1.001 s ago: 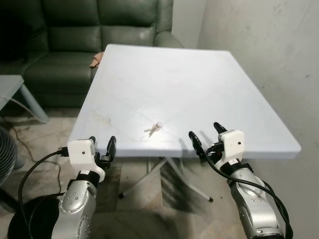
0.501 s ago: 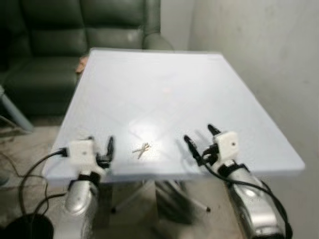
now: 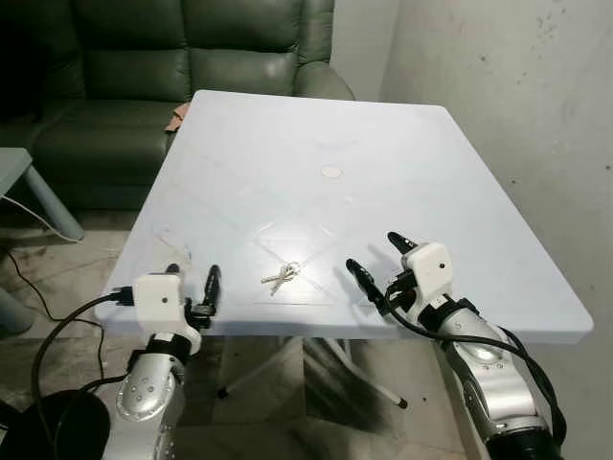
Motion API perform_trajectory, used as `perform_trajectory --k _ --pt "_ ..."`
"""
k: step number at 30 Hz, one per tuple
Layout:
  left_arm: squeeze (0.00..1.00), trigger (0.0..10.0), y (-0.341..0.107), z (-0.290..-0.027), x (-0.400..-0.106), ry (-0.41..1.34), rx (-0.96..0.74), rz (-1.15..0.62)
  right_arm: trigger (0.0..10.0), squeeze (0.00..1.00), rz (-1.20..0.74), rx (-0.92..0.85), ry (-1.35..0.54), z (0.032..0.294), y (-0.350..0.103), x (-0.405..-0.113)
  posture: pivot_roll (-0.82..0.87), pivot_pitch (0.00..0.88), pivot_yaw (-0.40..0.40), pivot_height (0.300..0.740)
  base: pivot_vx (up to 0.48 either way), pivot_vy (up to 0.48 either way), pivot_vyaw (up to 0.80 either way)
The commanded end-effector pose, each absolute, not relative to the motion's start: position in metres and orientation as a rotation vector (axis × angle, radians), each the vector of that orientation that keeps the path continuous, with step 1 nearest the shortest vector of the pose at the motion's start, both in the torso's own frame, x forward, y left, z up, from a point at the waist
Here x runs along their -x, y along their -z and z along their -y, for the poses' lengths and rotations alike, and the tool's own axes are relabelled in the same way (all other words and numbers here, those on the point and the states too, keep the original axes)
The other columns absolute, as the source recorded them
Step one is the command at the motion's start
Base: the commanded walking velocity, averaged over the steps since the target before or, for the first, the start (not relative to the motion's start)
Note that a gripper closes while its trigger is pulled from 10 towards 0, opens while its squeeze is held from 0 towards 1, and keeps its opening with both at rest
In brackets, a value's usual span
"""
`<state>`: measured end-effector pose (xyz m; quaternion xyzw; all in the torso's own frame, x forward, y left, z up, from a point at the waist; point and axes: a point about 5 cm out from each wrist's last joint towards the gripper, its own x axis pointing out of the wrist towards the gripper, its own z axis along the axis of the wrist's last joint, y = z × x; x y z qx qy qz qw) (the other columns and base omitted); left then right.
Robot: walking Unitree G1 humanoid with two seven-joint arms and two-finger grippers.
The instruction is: Hang keys on a hook
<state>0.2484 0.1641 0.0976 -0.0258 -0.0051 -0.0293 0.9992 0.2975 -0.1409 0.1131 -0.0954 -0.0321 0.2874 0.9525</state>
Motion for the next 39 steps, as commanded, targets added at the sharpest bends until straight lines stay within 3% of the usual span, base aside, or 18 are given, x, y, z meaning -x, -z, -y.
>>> perform_trajectory --k 1,15,39 --pt "0.0 10.0 -0.0996 -0.1628 -0.2468 0.069 0.042 0.023 10.0 0.0 0.073 0.211 -0.619 0.1365 -0.1157 -0.3004 -0.07 0.049 -0.039 0.74 0.0 0.0 0.0" --pt "0.0 10.0 -0.097 -0.16 -0.2473 0.073 0.046 0.01 10.0 0.0 0.072 0.214 -0.669 0.1301 -0.114 -0.3052 -0.05 0.048 -0.043 0.74 0.0 0.0 0.0" --pt "0.0 10.0 -0.0982 -0.1609 -0.2491 0.074 0.044 0.006 10.0 0.0 0.074 0.204 -0.673 0.1288 -0.1118 -0.305 -0.05 0.046 -0.041 0.74 0.0 0.414 0.0"
